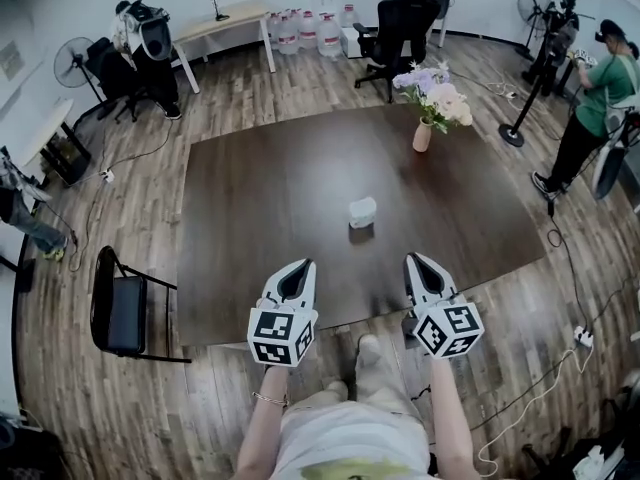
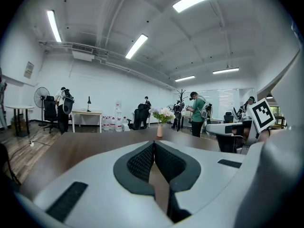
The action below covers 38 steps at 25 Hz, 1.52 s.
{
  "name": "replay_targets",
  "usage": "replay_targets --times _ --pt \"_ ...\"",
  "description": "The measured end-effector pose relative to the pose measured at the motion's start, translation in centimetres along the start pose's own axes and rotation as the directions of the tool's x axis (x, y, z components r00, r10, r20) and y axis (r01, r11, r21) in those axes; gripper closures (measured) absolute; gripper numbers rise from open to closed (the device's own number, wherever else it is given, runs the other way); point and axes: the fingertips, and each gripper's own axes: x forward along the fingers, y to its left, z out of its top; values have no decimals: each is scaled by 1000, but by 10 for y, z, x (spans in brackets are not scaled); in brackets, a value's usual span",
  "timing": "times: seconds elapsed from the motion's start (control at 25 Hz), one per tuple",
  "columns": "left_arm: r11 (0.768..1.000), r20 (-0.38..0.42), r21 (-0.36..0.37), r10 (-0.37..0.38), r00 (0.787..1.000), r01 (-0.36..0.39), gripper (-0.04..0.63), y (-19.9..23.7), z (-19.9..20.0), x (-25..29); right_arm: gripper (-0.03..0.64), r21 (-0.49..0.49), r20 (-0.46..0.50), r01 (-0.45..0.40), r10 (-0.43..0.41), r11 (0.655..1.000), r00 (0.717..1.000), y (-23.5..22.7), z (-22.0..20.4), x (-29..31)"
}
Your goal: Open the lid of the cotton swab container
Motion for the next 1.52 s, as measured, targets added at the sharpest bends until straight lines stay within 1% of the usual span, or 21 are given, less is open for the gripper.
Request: replay_targets --times 0.16,0.4,0.52,0.64,0.8,1.0,1.16,1.36,1.48,1.52 --pt "1000 3 -12 21 1000 -21 572 4 10 35 595 -7 -12 -34 33 999 999 -24 13 32" --pt "999 -29 -33 33 999 -34 572 -1 12 80 595 -17 -39 -92 92 996 995 -57 28 73" --pt "998 -42 -33 50 998 -51 572 1 7 98 595 -18 -60 -120 119 993 991 -69 25 91" --pt "996 -60 -48 70 996 -73 572 9 0 113 595 -20 -83 -150 148 989 986 -77 22 109" --pt "994 -100 -83 63 993 -72 571 12 -15 133 595 -25 -104 -184 181 983 978 -86 19 127" --pt "993 -154 -83 66 986 -80 571 12 -33 155 595 -19 -134 -212 207 977 969 -99 10 141" --pt "993 -183 -109 27 983 -48 569 19 -49 166 595 -4 -160 -215 211 977 964 -102 0 149" --pt "998 -265 -64 -20 964 3 569 22 -78 181 595 15 -186 -191 191 981 964 -116 -8 155" --pt "998 -277 -46 -49 959 38 566 24 -85 194 595 31 -192 -171 173 985 966 -127 -16 162" --pt "998 -280 -41 -64 958 55 555 24 -88 200 595 37 -196 -163 167 986 966 -130 -19 164"
